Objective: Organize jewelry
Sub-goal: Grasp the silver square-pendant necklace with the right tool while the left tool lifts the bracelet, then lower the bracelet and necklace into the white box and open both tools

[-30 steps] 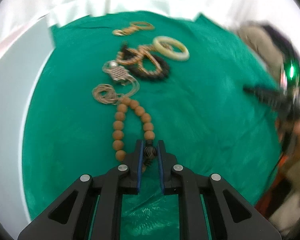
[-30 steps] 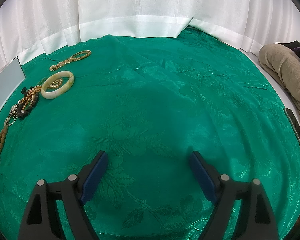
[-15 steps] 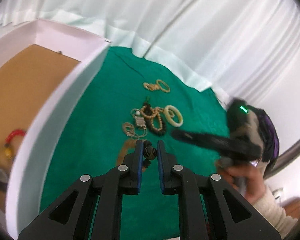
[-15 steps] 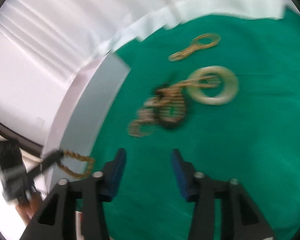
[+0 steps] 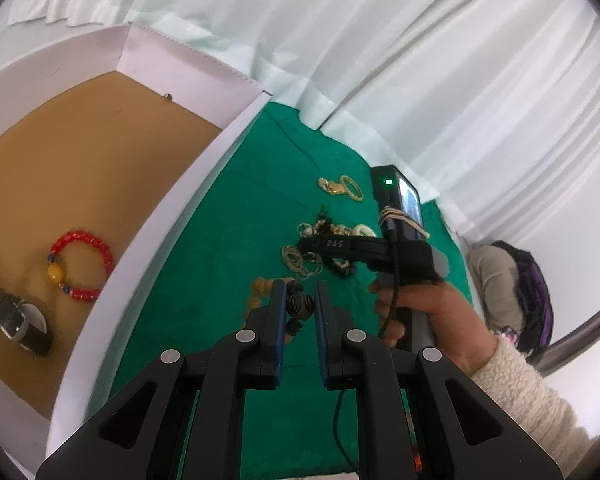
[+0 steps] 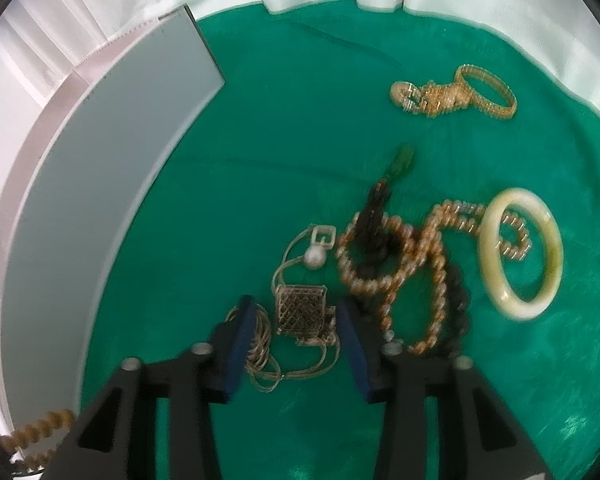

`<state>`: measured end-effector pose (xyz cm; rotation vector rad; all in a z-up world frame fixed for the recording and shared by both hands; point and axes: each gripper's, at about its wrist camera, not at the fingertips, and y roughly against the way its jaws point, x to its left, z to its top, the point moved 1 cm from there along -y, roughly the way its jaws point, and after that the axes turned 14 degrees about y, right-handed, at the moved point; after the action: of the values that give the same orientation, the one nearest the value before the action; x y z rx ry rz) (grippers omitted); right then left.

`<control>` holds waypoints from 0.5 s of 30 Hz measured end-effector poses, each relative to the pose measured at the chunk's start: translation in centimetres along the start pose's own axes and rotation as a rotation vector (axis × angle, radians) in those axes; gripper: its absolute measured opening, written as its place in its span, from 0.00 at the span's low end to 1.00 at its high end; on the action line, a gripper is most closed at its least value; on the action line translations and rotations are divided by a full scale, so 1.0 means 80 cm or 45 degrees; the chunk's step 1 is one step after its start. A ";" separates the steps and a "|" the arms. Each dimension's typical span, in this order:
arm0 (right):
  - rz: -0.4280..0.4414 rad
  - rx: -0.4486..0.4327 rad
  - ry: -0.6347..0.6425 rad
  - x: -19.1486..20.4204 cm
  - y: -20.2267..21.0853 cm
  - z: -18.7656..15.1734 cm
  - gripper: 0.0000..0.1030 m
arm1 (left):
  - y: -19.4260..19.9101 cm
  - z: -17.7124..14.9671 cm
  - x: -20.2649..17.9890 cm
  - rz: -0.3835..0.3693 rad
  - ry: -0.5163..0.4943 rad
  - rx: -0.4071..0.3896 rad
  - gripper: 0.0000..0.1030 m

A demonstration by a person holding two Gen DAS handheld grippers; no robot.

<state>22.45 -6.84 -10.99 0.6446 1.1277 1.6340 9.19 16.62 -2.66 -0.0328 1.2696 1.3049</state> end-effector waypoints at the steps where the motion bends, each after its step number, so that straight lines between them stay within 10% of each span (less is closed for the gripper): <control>1: 0.024 -0.012 -0.016 0.000 0.005 0.000 0.29 | 0.005 0.001 0.000 -0.008 0.012 -0.002 0.11; 15: 0.215 -0.469 0.295 0.086 0.259 0.056 0.29 | 0.170 0.069 -0.008 -0.095 0.085 -0.292 0.11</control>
<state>14.82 -0.04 8.85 0.3228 0.9142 2.0379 3.32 24.62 8.21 -0.2850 1.1579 1.3878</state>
